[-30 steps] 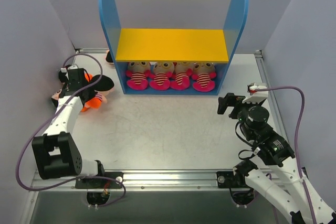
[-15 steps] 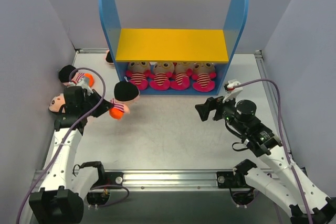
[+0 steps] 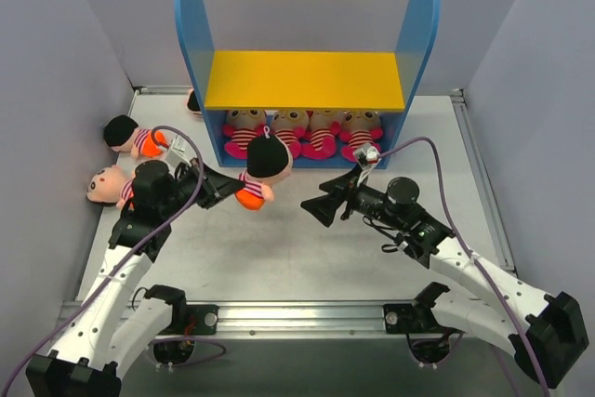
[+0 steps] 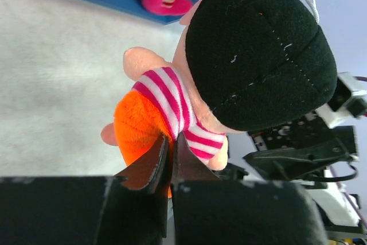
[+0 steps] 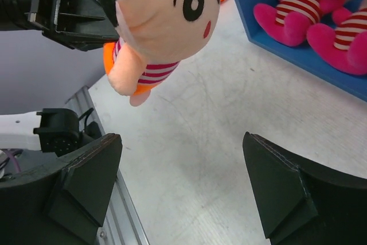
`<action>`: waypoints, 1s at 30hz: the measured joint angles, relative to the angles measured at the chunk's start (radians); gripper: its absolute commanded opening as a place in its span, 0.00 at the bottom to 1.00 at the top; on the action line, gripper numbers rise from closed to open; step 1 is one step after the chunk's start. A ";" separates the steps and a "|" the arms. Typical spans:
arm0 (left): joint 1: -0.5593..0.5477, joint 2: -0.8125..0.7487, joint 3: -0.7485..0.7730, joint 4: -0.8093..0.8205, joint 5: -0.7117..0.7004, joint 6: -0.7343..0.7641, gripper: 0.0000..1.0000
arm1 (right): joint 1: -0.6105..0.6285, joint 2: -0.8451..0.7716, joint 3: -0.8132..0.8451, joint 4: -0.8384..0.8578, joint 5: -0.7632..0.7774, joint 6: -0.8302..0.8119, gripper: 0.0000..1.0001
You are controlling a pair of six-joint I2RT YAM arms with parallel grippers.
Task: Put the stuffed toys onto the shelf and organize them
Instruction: Pass the stuffed toy from the left arm to the right
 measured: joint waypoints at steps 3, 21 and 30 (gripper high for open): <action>-0.027 -0.018 -0.024 0.088 -0.008 -0.077 0.02 | 0.011 0.038 -0.004 0.095 -0.030 0.025 0.88; -0.198 -0.026 -0.069 0.330 -0.115 -0.271 0.03 | 0.058 0.209 0.037 0.312 -0.121 0.050 0.85; -0.226 -0.023 -0.071 0.371 -0.138 -0.286 0.02 | 0.059 0.211 0.072 0.378 -0.156 0.053 0.80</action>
